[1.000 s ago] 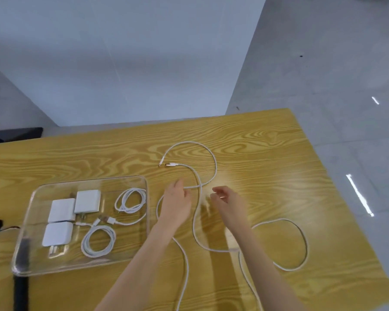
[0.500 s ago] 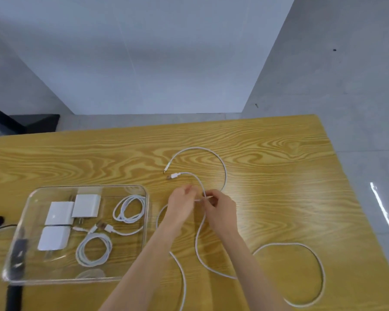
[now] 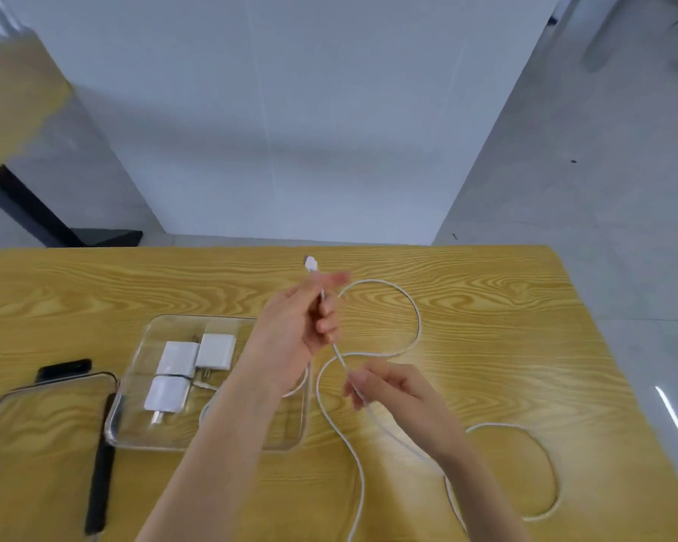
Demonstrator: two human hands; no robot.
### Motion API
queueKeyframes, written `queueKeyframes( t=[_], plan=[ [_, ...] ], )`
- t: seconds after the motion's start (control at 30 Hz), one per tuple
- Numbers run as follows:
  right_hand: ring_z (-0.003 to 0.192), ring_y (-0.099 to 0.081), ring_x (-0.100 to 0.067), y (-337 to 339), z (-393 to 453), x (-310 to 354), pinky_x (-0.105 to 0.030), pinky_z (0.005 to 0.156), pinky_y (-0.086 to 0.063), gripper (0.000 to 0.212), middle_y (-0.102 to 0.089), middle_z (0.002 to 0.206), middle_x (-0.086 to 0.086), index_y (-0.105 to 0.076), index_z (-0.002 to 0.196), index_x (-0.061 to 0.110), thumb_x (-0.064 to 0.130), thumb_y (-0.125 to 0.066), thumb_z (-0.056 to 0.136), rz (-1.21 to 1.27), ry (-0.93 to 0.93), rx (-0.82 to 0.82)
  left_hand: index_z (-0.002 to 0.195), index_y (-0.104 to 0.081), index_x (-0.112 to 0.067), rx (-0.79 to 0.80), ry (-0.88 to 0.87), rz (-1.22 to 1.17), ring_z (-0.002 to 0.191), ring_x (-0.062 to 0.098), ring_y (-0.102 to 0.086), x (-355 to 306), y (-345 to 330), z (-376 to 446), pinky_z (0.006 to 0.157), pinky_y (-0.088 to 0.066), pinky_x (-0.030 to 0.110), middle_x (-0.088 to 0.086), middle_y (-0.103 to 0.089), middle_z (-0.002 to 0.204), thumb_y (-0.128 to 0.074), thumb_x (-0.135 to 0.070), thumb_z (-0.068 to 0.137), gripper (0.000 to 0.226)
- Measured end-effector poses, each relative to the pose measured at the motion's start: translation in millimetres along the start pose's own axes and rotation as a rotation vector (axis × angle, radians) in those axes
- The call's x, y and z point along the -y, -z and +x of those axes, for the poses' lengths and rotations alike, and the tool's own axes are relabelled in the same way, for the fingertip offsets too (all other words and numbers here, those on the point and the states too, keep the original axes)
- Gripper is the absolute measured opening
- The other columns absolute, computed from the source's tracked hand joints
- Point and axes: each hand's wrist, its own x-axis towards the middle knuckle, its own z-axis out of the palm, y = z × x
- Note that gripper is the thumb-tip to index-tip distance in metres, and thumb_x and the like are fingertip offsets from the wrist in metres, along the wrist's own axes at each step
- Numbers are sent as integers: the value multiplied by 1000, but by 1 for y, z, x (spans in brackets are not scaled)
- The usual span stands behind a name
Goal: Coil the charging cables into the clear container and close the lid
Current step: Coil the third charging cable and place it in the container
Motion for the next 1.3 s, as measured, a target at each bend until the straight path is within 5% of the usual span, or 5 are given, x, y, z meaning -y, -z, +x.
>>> queueKeyframes(
  t=[0.27,0.53,0.8,1.07,1.3],
  plan=[
    [47,-49,-8,-52,-5,-7,-22,65,-42,57,-55,44,7,-61,52,11,65,-60,70,-339,-253,118,89,-69,-6,150,-46,237,41,10,-33,-25,55,-86,44,-33,21,-4,-38,45,-41,-22,95,32],
    [40,-31,-12,-89,21,18,-23,42,-25,55,-35,35,11,-36,48,16,53,-60,80,-648,-407,-95,58,-63,-13,195,-61,347,38,10,-34,-19,96,-147,46,-32,19,-6,-31,39,-41,-25,95,44],
    [33,-30,-11,-131,26,79,-20,37,-22,25,-41,45,-1,-58,62,8,15,-49,83,-343,-262,-131,83,-66,-4,-58,-50,383,63,19,-70,8,105,-160,56,-49,23,10,-73,69,-39,-21,97,34],
    [46,-48,4,-176,-2,77,-14,54,-35,32,-54,46,18,-55,64,21,18,-46,94,-469,111,-168,91,-70,-7,-186,-103,225,73,15,-73,-1,130,-139,65,-56,23,8,-75,81,-40,-22,98,35],
    [46,-48,-7,-198,-12,48,-20,50,-40,26,-55,52,5,-56,79,8,20,-42,98,-316,106,-4,104,-61,9,-97,26,-109,68,23,-71,-13,142,-132,57,-57,29,16,-73,83,-38,-19,98,36]
  ],
)
